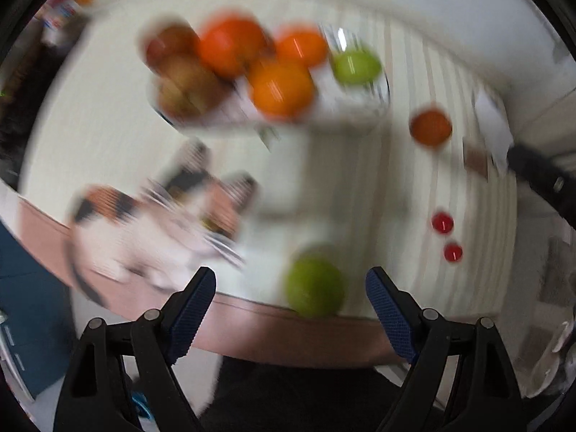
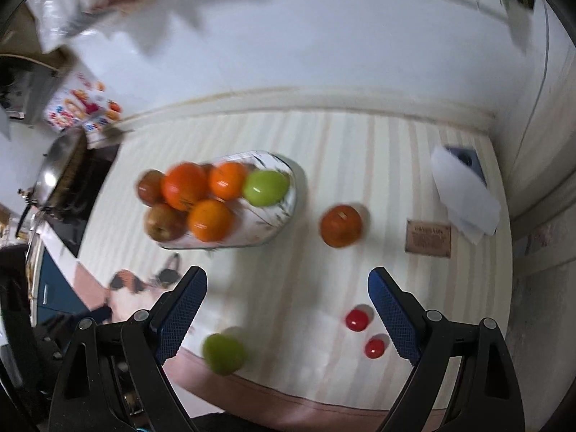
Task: Organize fruits
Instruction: 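Grasp the loose green apple with the left tool while the right tool grasps the orange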
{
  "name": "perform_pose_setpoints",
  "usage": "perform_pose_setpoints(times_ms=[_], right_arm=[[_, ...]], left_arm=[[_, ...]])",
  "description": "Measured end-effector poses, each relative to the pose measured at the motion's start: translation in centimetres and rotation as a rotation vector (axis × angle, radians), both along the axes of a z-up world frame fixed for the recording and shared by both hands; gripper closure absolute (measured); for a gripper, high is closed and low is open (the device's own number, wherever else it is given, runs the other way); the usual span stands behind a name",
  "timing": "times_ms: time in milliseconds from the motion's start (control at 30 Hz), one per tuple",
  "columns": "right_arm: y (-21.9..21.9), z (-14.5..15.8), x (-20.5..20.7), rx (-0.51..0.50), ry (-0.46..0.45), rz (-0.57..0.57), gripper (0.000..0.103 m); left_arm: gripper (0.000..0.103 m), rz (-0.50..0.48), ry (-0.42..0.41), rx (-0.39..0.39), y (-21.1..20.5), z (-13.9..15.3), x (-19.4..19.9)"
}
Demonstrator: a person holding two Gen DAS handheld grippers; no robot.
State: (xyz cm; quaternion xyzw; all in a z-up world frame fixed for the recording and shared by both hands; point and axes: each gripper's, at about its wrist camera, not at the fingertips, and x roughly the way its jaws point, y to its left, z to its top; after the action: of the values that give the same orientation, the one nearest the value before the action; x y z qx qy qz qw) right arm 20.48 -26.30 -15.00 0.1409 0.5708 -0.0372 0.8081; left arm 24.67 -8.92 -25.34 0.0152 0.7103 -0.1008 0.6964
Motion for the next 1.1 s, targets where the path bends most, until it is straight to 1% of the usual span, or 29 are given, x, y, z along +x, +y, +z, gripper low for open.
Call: perform_pose_setpoints(times_ms=[100, 167, 200, 233, 267, 300, 333, 433, 567, 633, 667, 700, 733, 767, 800, 833, 967, 1067, 1100], right_arm=[[-1.2, -2.9, 0.4, 0.024, 0.043, -0.025, 0.010], [-1.7, -4.4, 0.8, 0.030, 0.066, -0.038, 0.010], [-2.1, -5.2, 1.0, 0.041, 0.075, -0.046, 0.010], [-2.3, -5.8, 1.2, 0.045, 0.082, -0.052, 0.010], [-2.5, -6.2, 1.5, 0.045, 0.088, -0.058, 0.010], [-2.8, -6.9, 1.8, 0.047, 0.094, -0.065, 0.010], [-3.0, -7.3, 2.1, 0.049, 0.097, -0.069, 0.010], [-3.9, -8.8, 3.7, 0.055, 0.104, -0.092, 0.010], [-4.6, -10.8, 6.2, 0.060, 0.112, -0.116, 0.011], [-4.7, -12.1, 7.7, 0.068, 0.126, -0.120, 0.016], [-4.8, -12.7, 8.3, 0.074, 0.132, -0.119, 0.020], [-4.7, -13.4, 9.1, 0.077, 0.141, -0.118, 0.027], [-4.7, -14.0, 9.5, 0.073, 0.156, -0.114, 0.032], [-4.6, -14.8, 10.1, 0.055, 0.184, -0.114, 0.040], [-4.5, -15.1, 10.4, 0.050, 0.189, -0.114, 0.045], [-4.4, -15.2, 10.5, 0.060, 0.180, -0.108, 0.045], [-1.9, -15.1, 9.7, 0.095, 0.206, -0.007, 0.045], [1.3, -14.8, 8.0, 0.125, 0.240, 0.108, 0.045], [2.0, -14.8, 7.5, 0.134, 0.249, 0.131, 0.045]], left_arm=[[0.018, 0.015, 0.148, -0.036, -1.1, -4.6, -0.2], [0.018, 0.028, 0.204, -0.044, -1.6, -6.6, -0.2], [0.019, 0.029, 0.219, -0.037, -1.8, -7.4, -0.2], [0.023, 0.033, 0.232, -0.029, -2.0, -8.3, -0.2], [0.043, 0.035, 0.232, -0.025, -2.1, -8.6, -0.2], [0.046, 0.038, 0.225, -0.014, -2.1, -8.9, -0.3], [0.046, 0.041, 0.208, -0.021, -2.0, -8.7, -0.3], [0.046, 0.022, 0.143, 0.021, -1.9, -7.9, -0.1], [0.046, 0.086, 0.116, 0.036, 0.0, -7.4, 1.3], [0.046, 0.117, 0.105, 0.047, 0.9, -7.4, 1.8], [0.046, 0.127, 0.103, 0.050, 1.2, -7.5, 2.1], [0.046, 0.138, 0.101, 0.055, 1.6, -7.5, 2.2], [0.046, 0.148, 0.099, 0.060, 1.8, -7.6, 2.3], [0.046, 0.154, 0.099, 0.061, 2.0, -7.7, 2.3], [0.046, 0.161, 0.100, 0.062, 2.2, -7.9, 2.4], [0.046, 0.171, 0.104, 0.060, 2.4, -8.1, 2.3], [0.046, 0.192, 0.109, 0.044, 2.7, -8.3, 1.7], [0.046, 0.193, 0.105, 0.039, 2.8, -8.4, 1.4], [0.046, 0.196, 0.106, 0.036, 3.1, -8.3, 1.4]])
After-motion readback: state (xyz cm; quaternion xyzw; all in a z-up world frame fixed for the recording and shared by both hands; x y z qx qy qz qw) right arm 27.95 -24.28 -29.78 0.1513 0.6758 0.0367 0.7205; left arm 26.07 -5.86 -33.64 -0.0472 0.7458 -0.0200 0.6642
